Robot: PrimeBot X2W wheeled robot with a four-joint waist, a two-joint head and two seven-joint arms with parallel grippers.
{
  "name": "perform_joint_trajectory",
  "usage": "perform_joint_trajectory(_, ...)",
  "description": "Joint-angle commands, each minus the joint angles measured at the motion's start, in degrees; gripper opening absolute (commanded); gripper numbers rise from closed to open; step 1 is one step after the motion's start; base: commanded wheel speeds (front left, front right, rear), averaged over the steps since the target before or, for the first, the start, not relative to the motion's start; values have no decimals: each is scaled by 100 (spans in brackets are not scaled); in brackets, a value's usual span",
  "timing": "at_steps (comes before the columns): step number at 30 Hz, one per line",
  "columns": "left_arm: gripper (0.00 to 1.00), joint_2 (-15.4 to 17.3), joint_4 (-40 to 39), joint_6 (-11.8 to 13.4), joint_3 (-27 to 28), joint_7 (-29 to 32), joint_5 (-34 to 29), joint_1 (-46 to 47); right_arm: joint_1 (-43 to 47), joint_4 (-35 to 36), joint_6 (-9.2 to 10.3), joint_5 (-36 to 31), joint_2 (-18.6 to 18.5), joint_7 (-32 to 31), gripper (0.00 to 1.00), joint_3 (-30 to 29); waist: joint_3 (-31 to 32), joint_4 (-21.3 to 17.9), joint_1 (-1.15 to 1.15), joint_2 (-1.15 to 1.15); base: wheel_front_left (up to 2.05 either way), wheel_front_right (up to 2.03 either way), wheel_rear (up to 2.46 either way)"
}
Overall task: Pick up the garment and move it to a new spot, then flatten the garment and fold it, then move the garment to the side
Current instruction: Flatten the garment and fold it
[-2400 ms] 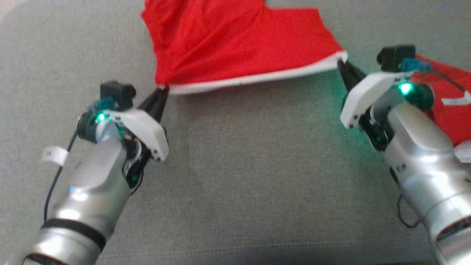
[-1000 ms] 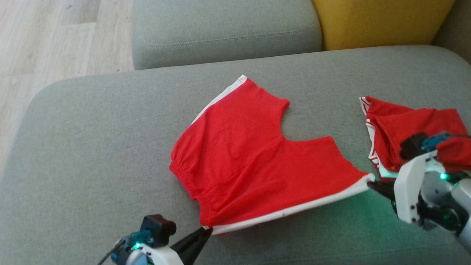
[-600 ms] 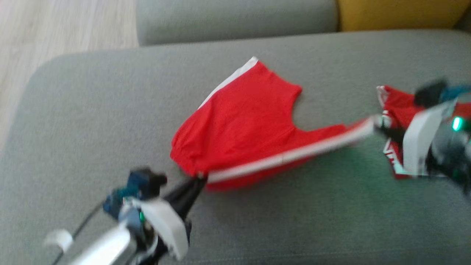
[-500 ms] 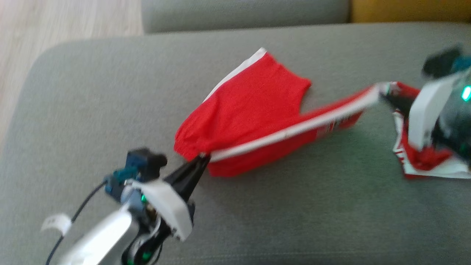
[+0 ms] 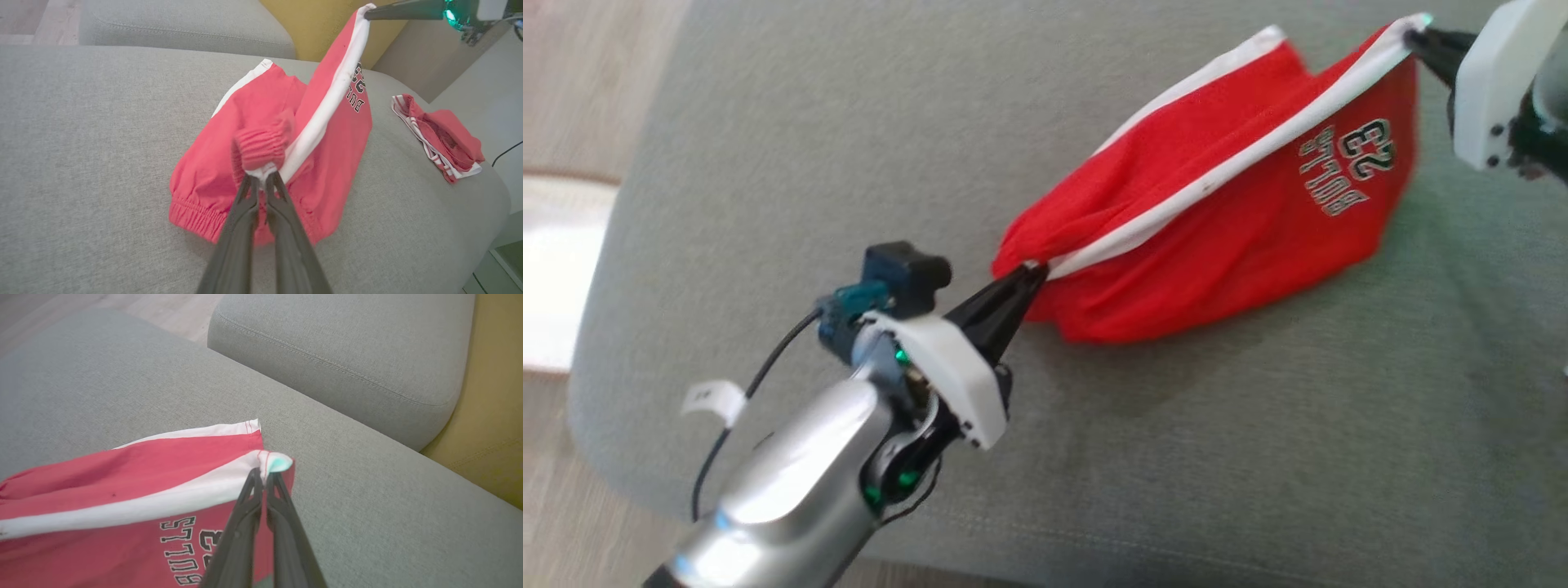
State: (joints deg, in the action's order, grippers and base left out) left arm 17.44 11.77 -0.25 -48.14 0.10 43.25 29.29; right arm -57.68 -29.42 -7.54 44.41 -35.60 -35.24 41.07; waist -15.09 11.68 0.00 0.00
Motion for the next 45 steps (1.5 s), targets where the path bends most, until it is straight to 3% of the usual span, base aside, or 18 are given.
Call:
perform_joint_trajectory(1,0,-20,2,-63,183,-107,-11,377,-253,-28,5,-67,-6,31,0,21,-294,325,0,0,0,0,0)
perform_joint_trajectory(12,0,-684,1104,-313,202,-460,79,976,-1016,-841,5,-50,23,233,0,608,-735,761,0,0,0,0,0)
perform_joint_trajectory(22,0,-949,1712,-469,150,-725,62,1308,-1295,-1258,5,30,85,486,0,1018,-948,852,0,0,0,0,0)
perform_joint_trajectory(23,24,-967,1764,-481,141,-748,59,1333,-1320,-1297,5,46,96,545,1,1042,-961,855,0,0,0,0,0)
perform_joint_trajectory(24,85,-982,1819,-487,136,-773,52,1359,-1347,-1327,5,50,108,650,100,1058,-969,856,0,0,0,0,0)
perform_joint_trajectory(25,100,-996,1874,-487,135,-800,46,1380,-1359,-1413,5,102,134,719,100,1029,-971,857,0,0,0,0,0)
perform_joint_trajectory(34,100,-935,2384,-389,195,-1073,-18,1421,-1474,-1851,5,84,389,1612,100,1181,-785,645,0,0,0,0,0)
perform_joint_trajectory(45,100,-465,2411,8,937,-1444,216,1135,-937,-1752,5,465,521,3214,100,1189,-96,-113,0,0,0,0,0)
